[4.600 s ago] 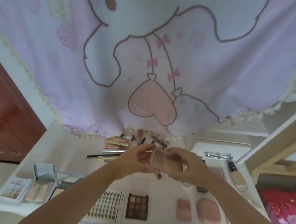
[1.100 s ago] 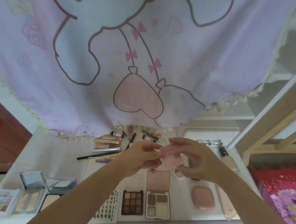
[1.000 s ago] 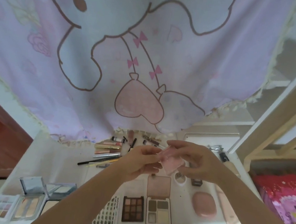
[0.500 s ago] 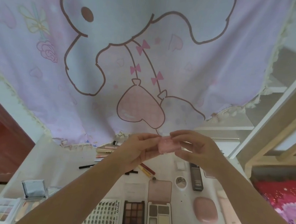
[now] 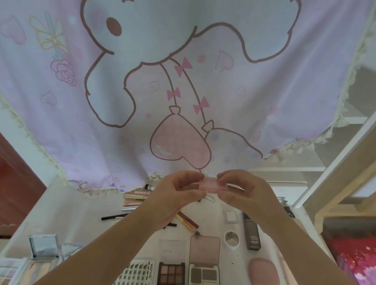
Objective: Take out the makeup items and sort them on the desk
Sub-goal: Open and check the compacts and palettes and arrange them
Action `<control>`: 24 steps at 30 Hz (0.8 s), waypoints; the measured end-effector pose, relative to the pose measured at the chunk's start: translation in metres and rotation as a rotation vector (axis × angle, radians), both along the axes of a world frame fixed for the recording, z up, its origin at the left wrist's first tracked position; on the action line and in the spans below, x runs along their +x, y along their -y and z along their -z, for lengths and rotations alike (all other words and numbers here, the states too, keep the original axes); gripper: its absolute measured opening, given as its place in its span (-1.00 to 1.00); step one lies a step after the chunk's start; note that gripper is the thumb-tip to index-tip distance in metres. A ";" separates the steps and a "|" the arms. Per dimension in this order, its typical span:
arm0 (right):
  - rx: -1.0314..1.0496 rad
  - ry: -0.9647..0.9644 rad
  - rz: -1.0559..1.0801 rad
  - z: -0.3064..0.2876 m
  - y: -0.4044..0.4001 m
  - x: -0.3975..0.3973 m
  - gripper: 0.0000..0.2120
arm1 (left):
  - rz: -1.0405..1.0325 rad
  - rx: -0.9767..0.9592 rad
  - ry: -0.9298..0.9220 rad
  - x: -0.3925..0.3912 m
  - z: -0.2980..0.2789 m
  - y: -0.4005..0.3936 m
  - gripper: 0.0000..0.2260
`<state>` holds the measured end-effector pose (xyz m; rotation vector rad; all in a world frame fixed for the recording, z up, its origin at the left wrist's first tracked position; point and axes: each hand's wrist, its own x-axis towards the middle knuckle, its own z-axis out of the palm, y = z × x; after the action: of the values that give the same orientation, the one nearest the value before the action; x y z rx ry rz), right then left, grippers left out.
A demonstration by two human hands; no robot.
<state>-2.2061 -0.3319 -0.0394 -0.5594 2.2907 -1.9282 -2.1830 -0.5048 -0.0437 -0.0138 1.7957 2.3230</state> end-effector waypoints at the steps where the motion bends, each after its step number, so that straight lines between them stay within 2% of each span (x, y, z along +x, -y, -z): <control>1: -0.005 -0.002 -0.008 0.001 0.000 0.000 -0.83 | 0.003 0.008 0.002 0.001 0.000 0.000 -0.75; 6: 0.143 -0.130 -0.124 0.004 -0.006 0.002 -0.72 | 0.000 0.245 0.113 -0.001 -0.001 0.004 -0.97; 7: 0.187 -0.167 -0.153 0.004 -0.006 0.001 -0.73 | -0.015 0.238 0.144 -0.003 0.001 0.005 -0.90; 10: 0.172 -0.135 -0.131 0.009 -0.008 -0.006 -0.82 | -0.004 0.190 0.225 -0.007 0.001 0.008 -0.85; 13: 0.111 -0.016 0.015 0.015 -0.001 -0.009 -0.75 | -0.039 0.163 0.278 -0.010 0.004 0.005 -0.86; 16: -0.057 0.152 0.033 0.018 0.009 -0.007 -0.75 | -0.126 0.126 0.274 -0.012 0.006 -0.003 -0.84; 18: -0.091 0.185 0.096 0.019 0.011 -0.009 -0.73 | -0.144 0.097 0.260 -0.011 0.005 -0.006 -0.85; 21: -0.050 0.185 0.157 0.013 0.005 -0.014 -0.77 | -0.082 0.005 0.243 -0.009 0.003 -0.003 -0.91; 24: 0.080 0.208 0.012 0.002 -0.003 -0.020 -0.80 | 0.028 -0.158 0.222 -0.009 0.002 0.001 -0.88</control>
<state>-2.2259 -0.3284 -0.0416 -0.3206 2.2327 -1.7965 -2.1920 -0.5060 -0.0460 -0.2588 1.8471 2.0625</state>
